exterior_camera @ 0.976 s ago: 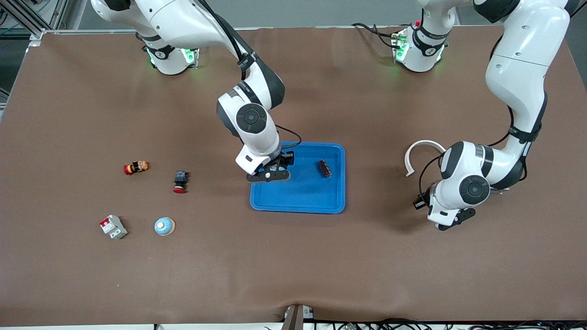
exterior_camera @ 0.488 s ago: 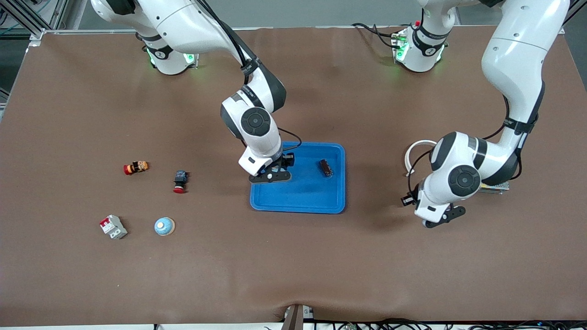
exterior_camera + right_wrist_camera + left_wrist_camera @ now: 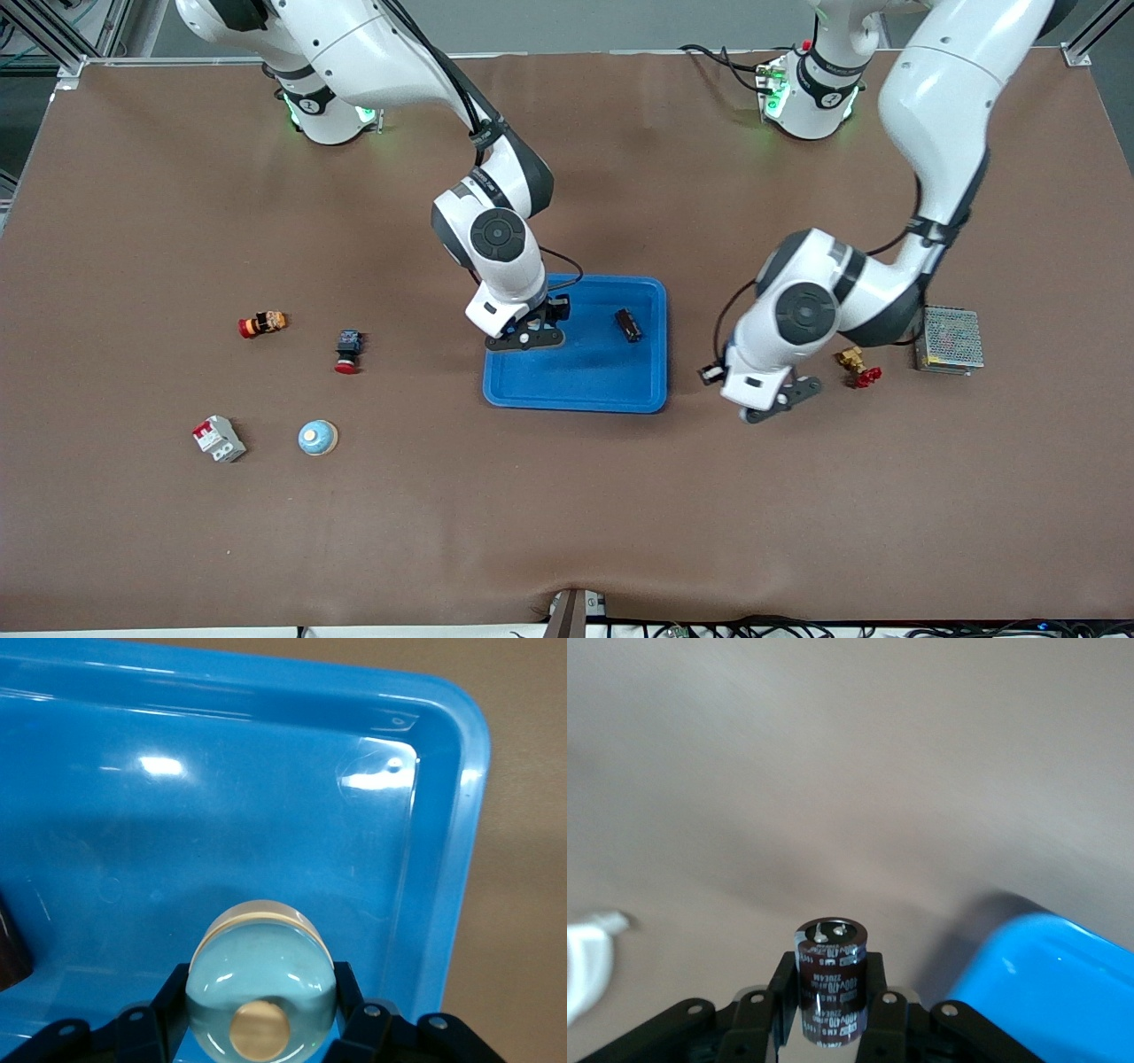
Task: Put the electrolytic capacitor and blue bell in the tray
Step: 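Lower the capacitor and the bell into the tray with both grippers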
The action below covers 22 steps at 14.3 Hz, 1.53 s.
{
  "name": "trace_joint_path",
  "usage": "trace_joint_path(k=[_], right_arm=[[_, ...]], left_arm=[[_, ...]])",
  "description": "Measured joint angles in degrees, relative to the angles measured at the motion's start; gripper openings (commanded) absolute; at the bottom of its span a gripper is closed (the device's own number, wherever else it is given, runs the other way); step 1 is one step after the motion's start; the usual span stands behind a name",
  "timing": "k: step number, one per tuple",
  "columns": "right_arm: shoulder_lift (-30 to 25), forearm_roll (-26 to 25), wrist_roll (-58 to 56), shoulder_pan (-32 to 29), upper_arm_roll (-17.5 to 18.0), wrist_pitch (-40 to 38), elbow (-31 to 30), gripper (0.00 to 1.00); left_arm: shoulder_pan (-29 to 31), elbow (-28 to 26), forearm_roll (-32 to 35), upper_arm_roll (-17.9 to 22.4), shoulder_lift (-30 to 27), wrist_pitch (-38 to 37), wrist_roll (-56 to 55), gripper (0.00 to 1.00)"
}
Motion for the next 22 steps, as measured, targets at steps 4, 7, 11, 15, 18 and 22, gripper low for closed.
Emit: trace_joint_path(k=[4, 7, 11, 15, 18, 22], right_arm=[[1.14, -1.16, 1.11, 0.3, -0.02, 1.29, -0.12, 0.42], [1.89, -1.76, 1.64, 0.33, -0.02, 2.24, -0.22, 0.42], [2.49, -2.0, 1.76, 0.54, -0.02, 3.35, -0.57, 0.42], [2.96, -2.47, 1.87, 0.91, -0.02, 4.21, -0.81, 0.42], [3.24, -3.48, 2.68, 0.99, -0.03, 5.42, -1.35, 0.44], [3.35, -3.52, 3.12, 1.01, -0.07, 5.57, -1.4, 1.0]], left_arm=[[-4.84, 3.35, 0.0, 0.02, 3.2, 0.01, -7.25, 0.0], [-6.92, 5.79, 0.0, 0.05, 5.8, 0.04, -10.46, 0.0], [-9.13, 7.98, 0.0, 0.08, 8.46, 0.09, -12.48, 0.0], [-10.3, 9.48, 0.0, 0.32, 10.9, 0.93, -12.7, 0.0], [-11.14, 9.94, 0.0, 0.47, 12.61, 2.87, -12.7, 0.0], [-12.09, 10.2, 0.0, 0.61, 14.26, 3.97, -12.69, 0.21]])
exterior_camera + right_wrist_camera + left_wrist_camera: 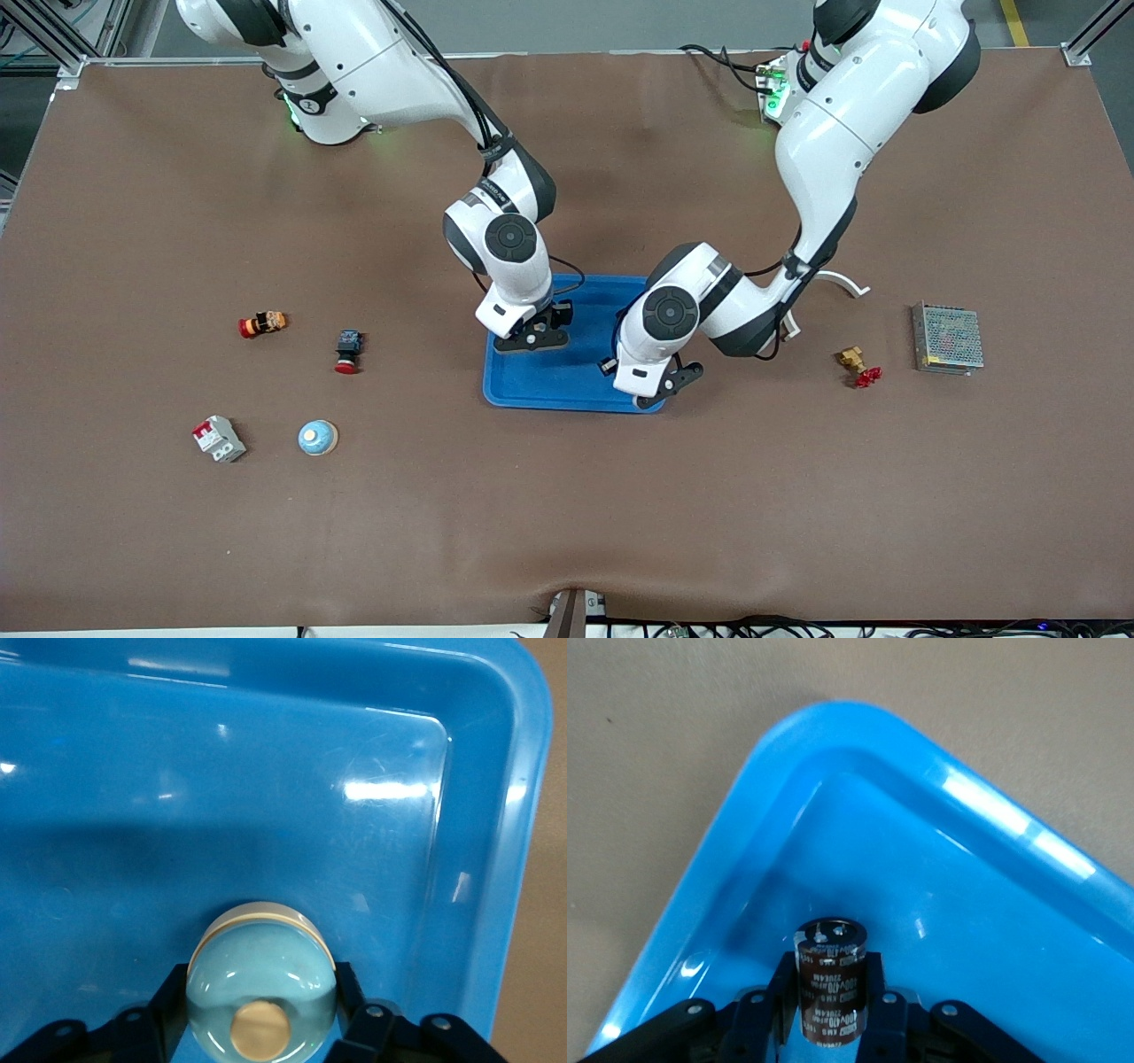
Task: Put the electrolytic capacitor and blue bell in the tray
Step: 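Lower the capacitor and the bell into the tray with both grippers, then open both grippers to release the capacitor and the bell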
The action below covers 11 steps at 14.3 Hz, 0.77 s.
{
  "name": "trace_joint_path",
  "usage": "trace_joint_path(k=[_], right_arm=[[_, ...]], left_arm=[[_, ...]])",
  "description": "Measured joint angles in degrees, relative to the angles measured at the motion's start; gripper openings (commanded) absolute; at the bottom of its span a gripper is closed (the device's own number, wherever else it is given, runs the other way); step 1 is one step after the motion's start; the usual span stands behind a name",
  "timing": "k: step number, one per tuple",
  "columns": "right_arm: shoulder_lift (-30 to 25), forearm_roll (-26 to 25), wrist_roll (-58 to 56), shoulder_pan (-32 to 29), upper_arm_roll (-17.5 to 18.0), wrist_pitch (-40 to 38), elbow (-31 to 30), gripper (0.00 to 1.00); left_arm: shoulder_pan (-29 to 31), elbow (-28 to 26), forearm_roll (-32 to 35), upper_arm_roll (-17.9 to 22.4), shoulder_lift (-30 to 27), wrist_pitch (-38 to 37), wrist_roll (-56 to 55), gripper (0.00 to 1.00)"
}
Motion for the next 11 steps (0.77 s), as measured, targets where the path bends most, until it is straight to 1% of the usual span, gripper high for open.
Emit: trace_joint_path(k=[1, 2, 3, 8, 11], right_arm=[[0.0, 0.0, 0.03, 0.01, 0.0, 0.01, 0.0, 1.0], [0.0, 0.0, 0.14, 0.01, 0.0, 0.01, 0.0, 1.0], [0.0, 0.0, 0.28, 0.01, -0.01, 0.02, 0.0, 1.0], [-0.19, -0.01, 0.56, 0.02, -0.16, -0.11, 0.28, 1.0], [-2.04, -0.03, 0.32, -0.09, -0.73, -4.28, 1.27, 1.0]], left_arm=[[-0.05, 0.04, 0.0, 0.13, 0.11, 0.06, 0.0, 0.44], [-0.05, 0.19, 0.0, 0.28, 0.13, 0.13, 0.0, 0.81], [-0.04, 0.53, 0.0, 0.42, 0.13, 0.2, 0.0, 1.0], [-0.43, 2.4, 0.0, 0.45, 0.01, 0.23, 0.07, 1.0], [-0.46, 3.31, 0.0, 0.39, -0.86, 0.23, 0.07, 1.0]])
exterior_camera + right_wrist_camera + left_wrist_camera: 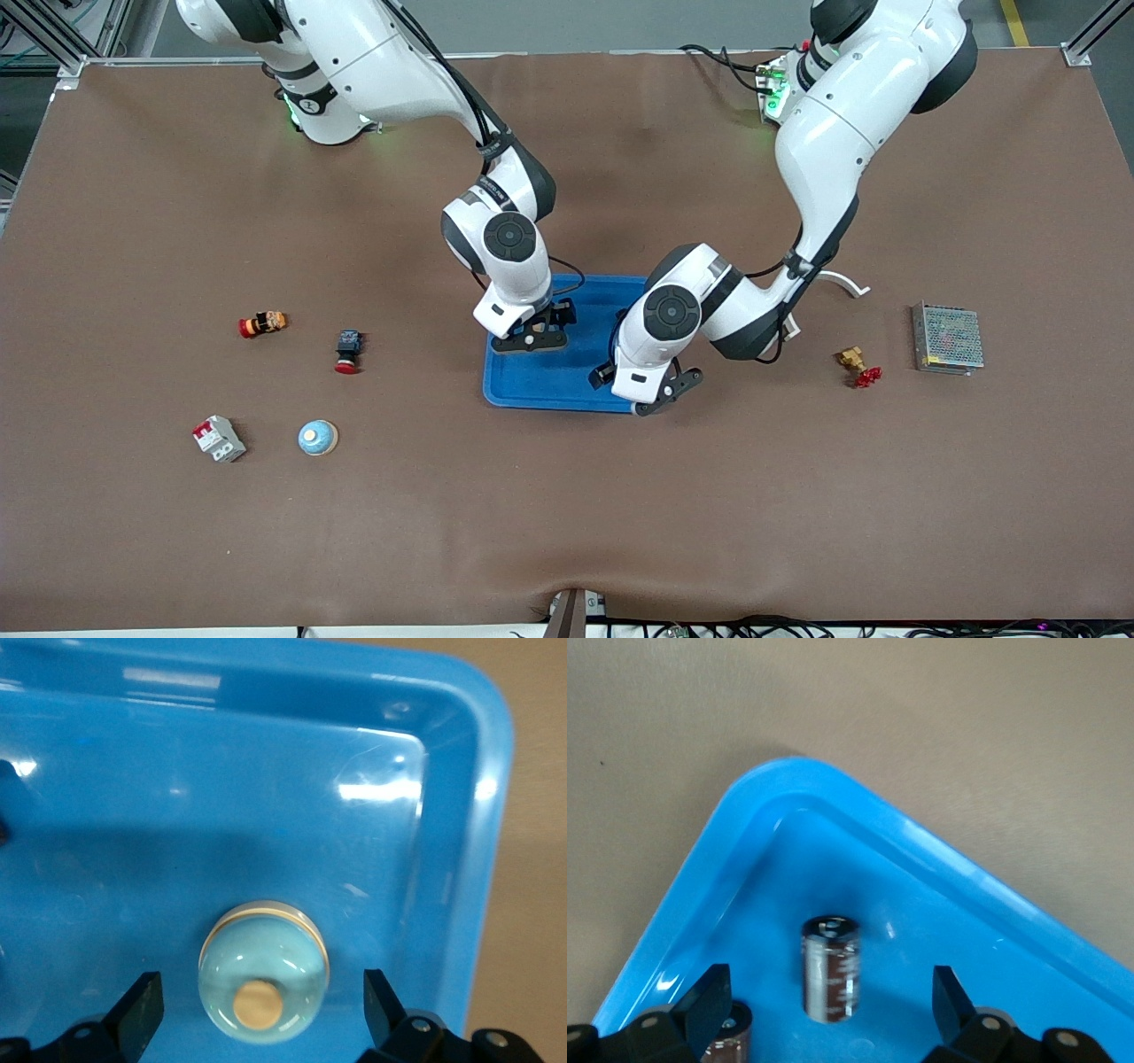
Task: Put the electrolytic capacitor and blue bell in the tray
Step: 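Open both grippers to release the capacitor and the bell, then reach the right gripper to the second bell while the left gripper withdraws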
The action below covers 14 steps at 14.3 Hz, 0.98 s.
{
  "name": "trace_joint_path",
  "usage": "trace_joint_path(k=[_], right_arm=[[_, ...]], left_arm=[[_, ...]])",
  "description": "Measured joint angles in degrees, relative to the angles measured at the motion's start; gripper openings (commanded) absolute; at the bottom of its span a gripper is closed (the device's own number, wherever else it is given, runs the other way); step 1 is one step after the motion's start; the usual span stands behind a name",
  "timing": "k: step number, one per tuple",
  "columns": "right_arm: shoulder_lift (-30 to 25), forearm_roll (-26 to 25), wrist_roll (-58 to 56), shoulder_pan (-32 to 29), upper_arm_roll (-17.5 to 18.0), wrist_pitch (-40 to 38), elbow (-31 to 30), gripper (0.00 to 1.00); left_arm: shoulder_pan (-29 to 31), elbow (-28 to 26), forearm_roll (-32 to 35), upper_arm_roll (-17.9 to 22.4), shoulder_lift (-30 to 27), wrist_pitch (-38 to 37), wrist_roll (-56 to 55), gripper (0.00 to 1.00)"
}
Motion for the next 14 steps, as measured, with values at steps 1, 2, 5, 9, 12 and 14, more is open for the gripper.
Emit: trace_joint_path(k=[1, 2, 5, 9, 12, 14], right_arm=[[-1.34, -0.03, -0.95, -0.35, -0.29, -2.16, 0.41, 1.0], [-3.03, -0.03, -2.71, -1.08, -0.49, -4.68, 0.71, 1.0], [-8.02, -0.04, -10.16, -5.27, -0.74, -13.04, 2.07, 1.0], [-10.54, -0.03, -22.93, -12.21, -0.87, -21.81, 6.16, 1.0], [-10.53, -0.03, -32.66, -17.24, -0.95, -23.49, 7.71, 1.0], [-10.4, -0.03, -38.09, -20.25, -0.98, -23.54, 7.71, 1.0]], left_arm=[[0.02, 0.23, 0.0, 0.0, -0.57, -0.02, 0.0, 1.0], [0.1, 0.36, 0.01, 0.01, -1.3, -0.05, 0.06, 1.0], [0.51, 0.54, 0.02, 0.08, -4.39, -1.08, 0.94, 1.0], [1.37, 0.65, 0.02, 0.17, -9.62, -4.22, 5.92, 1.0], [2.2, 0.66, 0.03, 0.21, -13.08, -6.47, 8.26, 1.0], [2.33, 0.64, 0.03, 0.2, -14.87, -7.27, 8.46, 1.0]])
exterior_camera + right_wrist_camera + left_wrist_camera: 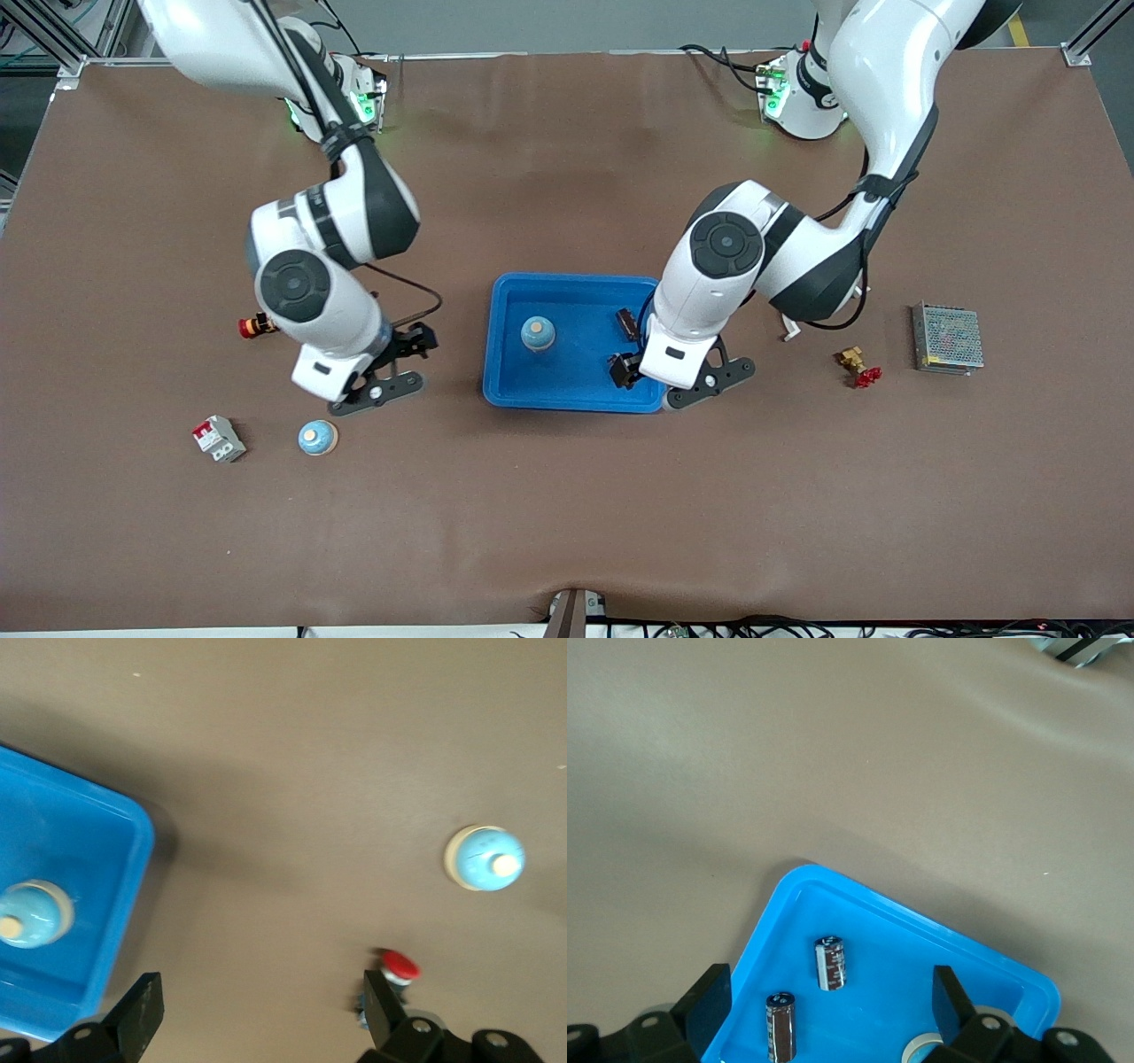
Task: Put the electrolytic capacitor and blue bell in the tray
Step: 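Reach the right gripper to the second bell while the left gripper withdraws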
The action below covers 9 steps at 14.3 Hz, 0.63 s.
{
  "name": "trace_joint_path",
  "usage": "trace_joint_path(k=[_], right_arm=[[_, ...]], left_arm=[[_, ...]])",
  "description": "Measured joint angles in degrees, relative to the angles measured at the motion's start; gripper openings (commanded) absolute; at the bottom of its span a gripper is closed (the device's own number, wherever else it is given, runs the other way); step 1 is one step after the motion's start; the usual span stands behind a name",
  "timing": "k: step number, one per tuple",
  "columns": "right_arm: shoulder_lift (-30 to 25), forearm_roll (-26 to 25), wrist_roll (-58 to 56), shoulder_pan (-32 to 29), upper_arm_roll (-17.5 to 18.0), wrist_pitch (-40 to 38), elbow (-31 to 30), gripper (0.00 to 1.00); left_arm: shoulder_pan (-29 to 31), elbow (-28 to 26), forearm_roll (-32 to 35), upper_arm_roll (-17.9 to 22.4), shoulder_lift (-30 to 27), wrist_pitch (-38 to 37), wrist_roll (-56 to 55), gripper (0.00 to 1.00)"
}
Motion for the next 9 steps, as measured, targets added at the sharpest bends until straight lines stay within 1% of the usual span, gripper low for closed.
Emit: trace_joint_path(k=[4, 7, 9], right_arm=[[0.3, 0.0, -8.08, -4.35, 0.01, 0.31, 0.0, 1.0], [0.69, 0.0, -14.05, -7.18, 0.0, 2.35, -0.04, 1.0], [1.92, 0.0, -18.61, -9.22, 0.01, 4.37, -0.1, 1.0]], left_arm=[[0.32, 0.02, 0.0, 0.01, -3.69, -2.28, 1.56, 1.0], [2.64, 0.06, 0.0, 0.05, -7.64, -5.91, 5.83, 1.0], [4.91, 0.07, 0.0, 0.01, -10.32, -9.34, 8.43, 1.0]])
